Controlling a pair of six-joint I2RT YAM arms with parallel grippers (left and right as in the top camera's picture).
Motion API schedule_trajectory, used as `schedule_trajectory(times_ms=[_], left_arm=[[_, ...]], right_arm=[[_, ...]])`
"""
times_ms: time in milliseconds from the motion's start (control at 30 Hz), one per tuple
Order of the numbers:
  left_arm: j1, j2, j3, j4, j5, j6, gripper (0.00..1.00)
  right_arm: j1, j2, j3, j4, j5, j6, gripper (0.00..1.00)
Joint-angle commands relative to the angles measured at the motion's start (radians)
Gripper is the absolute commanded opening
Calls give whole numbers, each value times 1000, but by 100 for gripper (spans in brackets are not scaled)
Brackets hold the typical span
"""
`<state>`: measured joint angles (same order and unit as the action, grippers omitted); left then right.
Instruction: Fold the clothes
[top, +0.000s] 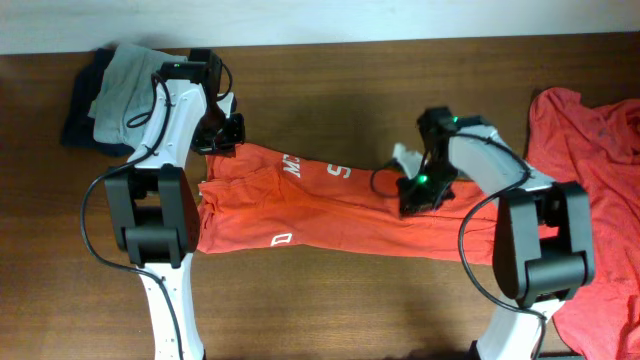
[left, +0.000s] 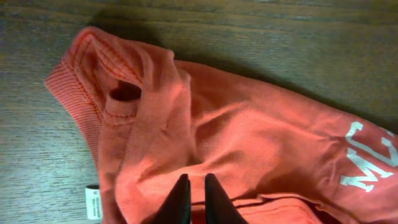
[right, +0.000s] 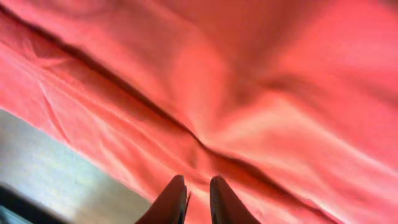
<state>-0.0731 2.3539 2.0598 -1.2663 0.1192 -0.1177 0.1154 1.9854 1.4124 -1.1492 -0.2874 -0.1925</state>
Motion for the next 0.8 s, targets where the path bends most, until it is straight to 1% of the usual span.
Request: schedule_trajectory(times_ms=[0,67,133,167,200,233,267,300,333,367,400,433,500,567,700,767], left_arm=[[3,-8,-3,2,-56,2,11],[9,-8,-3,0,-56,2,12],[13,-8,-3,1,-56,2,18],[15,-8,-3,2,-56,2,24],[16,-8,-3,3,-56,2,34],[17,-8,-3,5,-56,2,50],[17,-8,-3,8,-56,2,64],[17,-8,-3,14,-56,2,72],[17,-8,-3,19,-56,2,79],[17,-8,-3,26,-56,2,85],[17,-8,-3,33,-56,2,87],[17,-8,-3,39,-56,2,94],[17,-8,-3,51,-56,2,97],[17,-8,-3,64,-56,2,99],[17,-8,-3,85,-56,2,99],[17,-8,-3,85,-56,2,99]], right_arm=[[-76,1,132,-90,122,98,20],[-126,-1,177,-140,111,109,26],[-185,-1,193,-162,115,121,29],[-213,-1,192,-167,116,120,31],[-243,0,190,-172,116,120,32],[-271,0,182,-172,116,120,38],[-301,0,174,-173,116,120,41],[-334,0,167,-175,116,120,45],[-359,0,156,-175,116,120,50],[-383,0,143,-172,116,120,60],[-406,0,132,-172,116,120,65],[-425,0,121,-171,116,119,68],[-458,0,91,-164,116,119,72],[-478,0,58,-145,116,119,74],[-499,0,-31,-63,116,119,80],[-504,0,-71,-18,116,119,80]])
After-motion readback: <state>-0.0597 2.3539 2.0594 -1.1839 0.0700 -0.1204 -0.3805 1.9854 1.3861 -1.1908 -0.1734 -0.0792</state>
